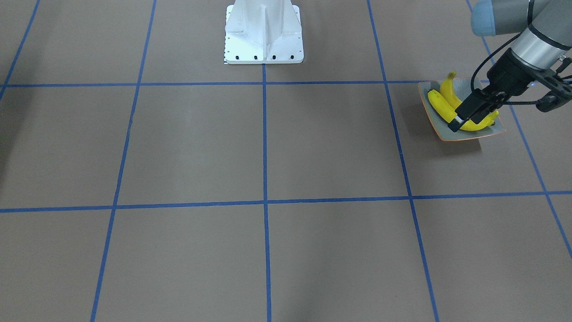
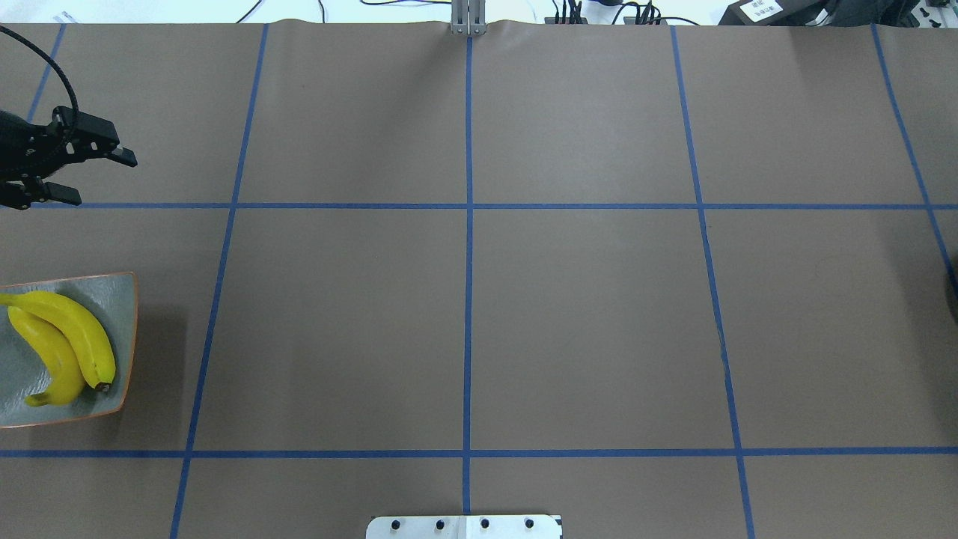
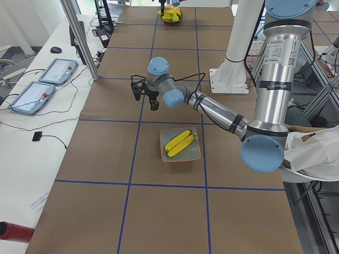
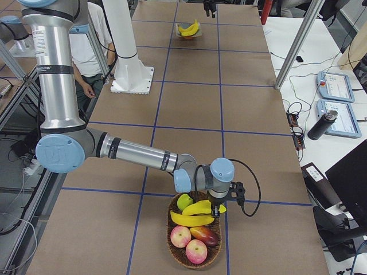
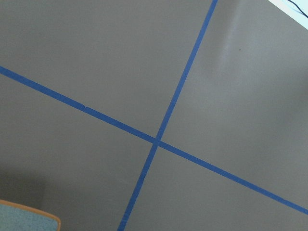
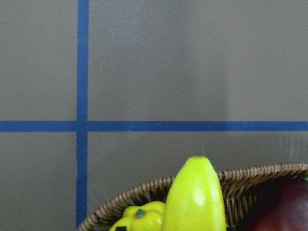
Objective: Transfer all bananas from basket to plate
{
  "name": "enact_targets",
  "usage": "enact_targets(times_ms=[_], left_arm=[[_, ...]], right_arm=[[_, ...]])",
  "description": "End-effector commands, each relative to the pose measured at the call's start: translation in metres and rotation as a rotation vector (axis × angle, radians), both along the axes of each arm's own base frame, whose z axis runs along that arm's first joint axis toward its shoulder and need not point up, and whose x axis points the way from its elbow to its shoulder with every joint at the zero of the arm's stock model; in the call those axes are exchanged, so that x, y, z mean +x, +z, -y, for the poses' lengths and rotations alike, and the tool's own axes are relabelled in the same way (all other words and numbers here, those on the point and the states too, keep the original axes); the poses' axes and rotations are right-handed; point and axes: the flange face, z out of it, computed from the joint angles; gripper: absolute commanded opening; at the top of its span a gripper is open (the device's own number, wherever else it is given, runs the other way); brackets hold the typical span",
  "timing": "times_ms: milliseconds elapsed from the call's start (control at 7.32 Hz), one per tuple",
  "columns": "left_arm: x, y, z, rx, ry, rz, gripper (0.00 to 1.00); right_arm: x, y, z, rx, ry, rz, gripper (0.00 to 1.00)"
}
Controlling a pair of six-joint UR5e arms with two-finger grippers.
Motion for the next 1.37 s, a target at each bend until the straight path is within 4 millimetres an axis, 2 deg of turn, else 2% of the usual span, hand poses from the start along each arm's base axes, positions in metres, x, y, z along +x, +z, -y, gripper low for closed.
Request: enact_targets(times_ms=[0, 137, 273, 410, 683, 819, 956, 1092, 1229], left_arm=[[-0.002, -0.009, -0.004, -0.007, -0.013, -0.015, 1.00], [-0.001, -0.007, -0.003, -0.010, -0.012, -0.014, 1.00], [-0.001, -0.006, -0.003, -0.011, -0.012, -0.013, 1.00], [0.001, -0.006, -0.003, -0.018, -0.012, -0.014, 1.00], [0.003, -0.006, -0.003, -0.033, -0.019, -0.019, 1.00], [0.004, -0.006, -0.003, -0.030, -0.017, -0.019, 1.00], [0.005, -0.015, 0.001, -0.015, -0.018, -0.027, 1.00], [0.005, -0.015, 0.001, -0.015, -0.021, -0.025, 1.00], [0.008, -0.023, 0.007, -0.002, -0.021, -0.031, 1.00]], right_arm=[[0.007, -0.006, 0.007, -0.024, 0.015, 0.012, 0.46], [0.010, 0.002, 0.000, -0.031, 0.011, 0.007, 0.44], [0.019, -0.002, 0.000, -0.025, 0.028, 0.017, 0.15], [0.031, -0.007, 0.002, -0.013, 0.048, 0.020, 0.00], [0.058, -0.025, 0.003, 0.019, 0.030, 0.031, 0.00], [0.064, -0.052, 0.005, 0.006, 0.037, 0.052, 0.00], [0.064, -0.093, 0.013, -0.017, 0.036, 0.058, 0.00], [0.069, -0.134, 0.028, -0.044, 0.048, 0.063, 0.00], [0.067, -0.168, 0.039, -0.069, 0.060, 0.127, 0.00]])
